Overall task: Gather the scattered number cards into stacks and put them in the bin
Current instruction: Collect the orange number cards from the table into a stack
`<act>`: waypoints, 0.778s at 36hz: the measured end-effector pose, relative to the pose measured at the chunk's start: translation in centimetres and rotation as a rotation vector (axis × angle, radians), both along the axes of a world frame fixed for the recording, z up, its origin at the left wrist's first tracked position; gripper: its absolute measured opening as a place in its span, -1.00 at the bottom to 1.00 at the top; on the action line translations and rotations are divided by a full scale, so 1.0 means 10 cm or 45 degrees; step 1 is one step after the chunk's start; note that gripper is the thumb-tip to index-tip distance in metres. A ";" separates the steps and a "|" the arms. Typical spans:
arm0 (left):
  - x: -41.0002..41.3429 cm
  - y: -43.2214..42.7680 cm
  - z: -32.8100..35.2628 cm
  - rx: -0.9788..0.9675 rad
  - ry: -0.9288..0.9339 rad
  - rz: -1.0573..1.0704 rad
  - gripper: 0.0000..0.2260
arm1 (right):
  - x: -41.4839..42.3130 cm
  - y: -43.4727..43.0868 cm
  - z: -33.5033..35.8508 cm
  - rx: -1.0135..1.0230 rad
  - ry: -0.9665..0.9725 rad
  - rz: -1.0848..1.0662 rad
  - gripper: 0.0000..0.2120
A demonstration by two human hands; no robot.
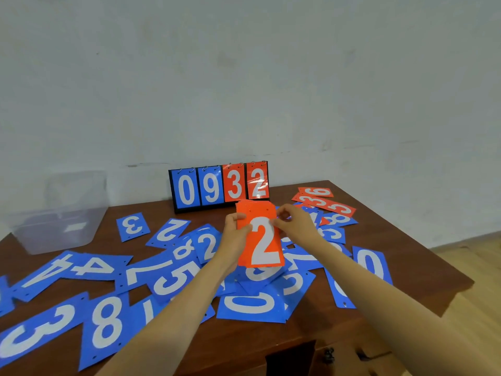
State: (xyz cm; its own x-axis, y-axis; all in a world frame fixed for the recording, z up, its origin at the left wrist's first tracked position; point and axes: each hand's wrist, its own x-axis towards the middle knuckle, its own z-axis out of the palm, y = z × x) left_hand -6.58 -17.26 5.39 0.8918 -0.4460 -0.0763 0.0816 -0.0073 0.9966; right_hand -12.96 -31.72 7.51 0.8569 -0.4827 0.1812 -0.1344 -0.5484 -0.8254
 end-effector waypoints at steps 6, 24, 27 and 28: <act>0.01 -0.16 -0.04 0.065 -0.002 -0.034 -0.77 | 0.09 -0.14 -0.13 -0.060 0.081 -0.108 -0.72; 0.59 -1.01 -0.34 0.226 0.072 -0.002 -0.79 | 0.63 -1.55 -0.95 -0.577 0.771 -0.140 -0.46; 0.69 -1.11 -0.36 0.262 0.067 0.015 -0.79 | 0.72 -1.62 -0.99 -0.613 0.901 -0.020 -0.51; 0.71 -1.14 -0.37 0.274 0.062 0.026 -0.79 | 0.73 -1.60 -0.99 -0.602 0.896 0.049 -0.53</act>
State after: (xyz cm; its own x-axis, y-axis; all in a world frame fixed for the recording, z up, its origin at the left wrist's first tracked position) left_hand 0.56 -28.67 1.71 0.8933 -0.3968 -0.2109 0.1320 -0.2170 0.9672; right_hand -5.65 -47.70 -2.35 0.8597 -0.4586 -0.2251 -0.5050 -0.8295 -0.2387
